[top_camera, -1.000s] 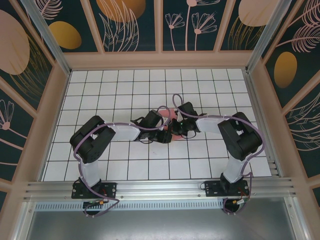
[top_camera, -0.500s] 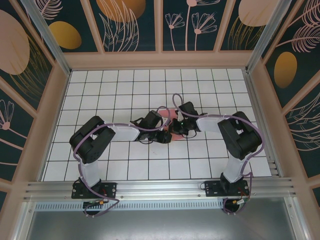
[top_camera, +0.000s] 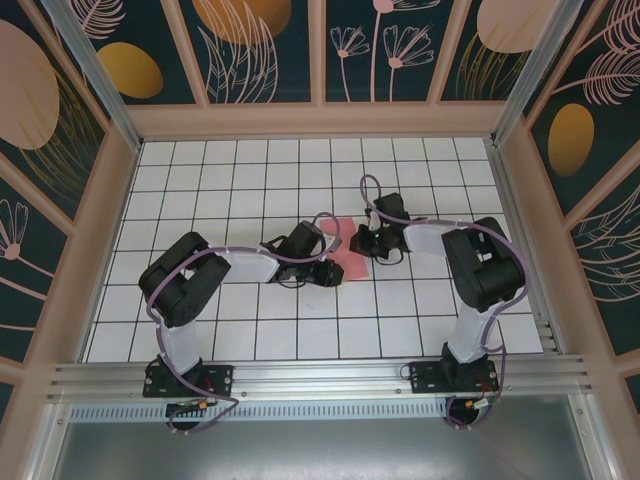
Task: Fold a paper plane with a square sheet of paper (fold left side to right side)
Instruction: Fold the triangle a second time at the center of the table.
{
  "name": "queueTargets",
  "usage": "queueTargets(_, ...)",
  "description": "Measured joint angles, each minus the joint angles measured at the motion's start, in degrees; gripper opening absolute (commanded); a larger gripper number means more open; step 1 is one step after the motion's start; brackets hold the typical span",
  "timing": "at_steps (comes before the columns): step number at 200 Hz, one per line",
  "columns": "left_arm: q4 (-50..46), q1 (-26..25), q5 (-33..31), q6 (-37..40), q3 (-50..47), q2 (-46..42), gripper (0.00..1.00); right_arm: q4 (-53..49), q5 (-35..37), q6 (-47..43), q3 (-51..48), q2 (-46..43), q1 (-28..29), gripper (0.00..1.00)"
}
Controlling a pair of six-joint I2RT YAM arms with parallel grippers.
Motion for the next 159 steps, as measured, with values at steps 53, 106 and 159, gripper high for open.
queueTargets(53,1.7,0.0,0.0,0.0,-1.3,-0.6,0.27,1.5,1.7,-0.7,0.9,0.7,-2.7,0.05)
queueTargets(106,2.1,0.0,0.0,0.0,-2.4,-1.6,0.30,3.1,1.6,-0.7,0.0,0.1,-3.8,0.12)
queueTargets(159,-5.5,0.9,-0.5,0.3,-2.7,-7.1,0.48,2.8,1.2,-1.3,-2.4,-8.8,-6.4,0.33)
